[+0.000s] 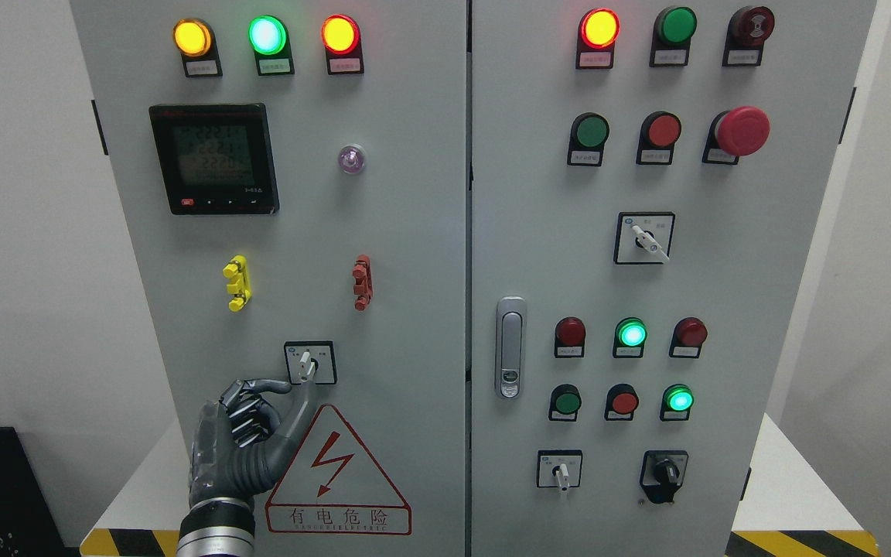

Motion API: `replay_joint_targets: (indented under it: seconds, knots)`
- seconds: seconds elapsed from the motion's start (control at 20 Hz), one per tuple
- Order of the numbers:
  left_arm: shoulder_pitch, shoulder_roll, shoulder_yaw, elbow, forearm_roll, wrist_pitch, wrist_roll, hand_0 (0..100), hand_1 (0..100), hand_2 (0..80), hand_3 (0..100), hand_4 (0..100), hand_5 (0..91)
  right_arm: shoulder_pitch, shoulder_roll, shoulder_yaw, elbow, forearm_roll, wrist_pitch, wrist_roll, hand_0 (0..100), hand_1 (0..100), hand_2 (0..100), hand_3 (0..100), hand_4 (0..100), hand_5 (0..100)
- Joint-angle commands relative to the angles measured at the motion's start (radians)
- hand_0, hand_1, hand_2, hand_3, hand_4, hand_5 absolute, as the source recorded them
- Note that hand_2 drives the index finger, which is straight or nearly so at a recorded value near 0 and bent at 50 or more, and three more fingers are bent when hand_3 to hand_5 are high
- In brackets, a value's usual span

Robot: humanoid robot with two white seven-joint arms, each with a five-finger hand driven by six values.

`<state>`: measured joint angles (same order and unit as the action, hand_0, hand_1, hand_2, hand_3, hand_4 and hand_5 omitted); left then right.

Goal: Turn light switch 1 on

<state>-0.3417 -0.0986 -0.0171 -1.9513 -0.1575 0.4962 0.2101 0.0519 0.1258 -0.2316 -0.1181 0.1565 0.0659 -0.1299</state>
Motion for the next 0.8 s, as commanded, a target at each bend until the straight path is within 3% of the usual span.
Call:
replay_joint_targets:
  seconds: [0.0, 0.75]
  knots:
    - [-0.010, -0.006, -0.020, 0.019, 0.000, 0.001, 0.000, 15, 66, 52.9, 95, 91, 87.0, 0.000, 0.000, 0.000, 0.000, 0.000, 0.000, -0.001, 31, 0, 0, 0, 0, 0]
    - [-0.039, -0.013, -0.015, 0.037, -0.004, 0.018, 0.000, 16, 64, 53.2, 95, 91, 87.0, 0.000, 0.000, 0.000, 0.000, 0.000, 0.000, -0.001, 31, 0, 0, 0, 0, 0]
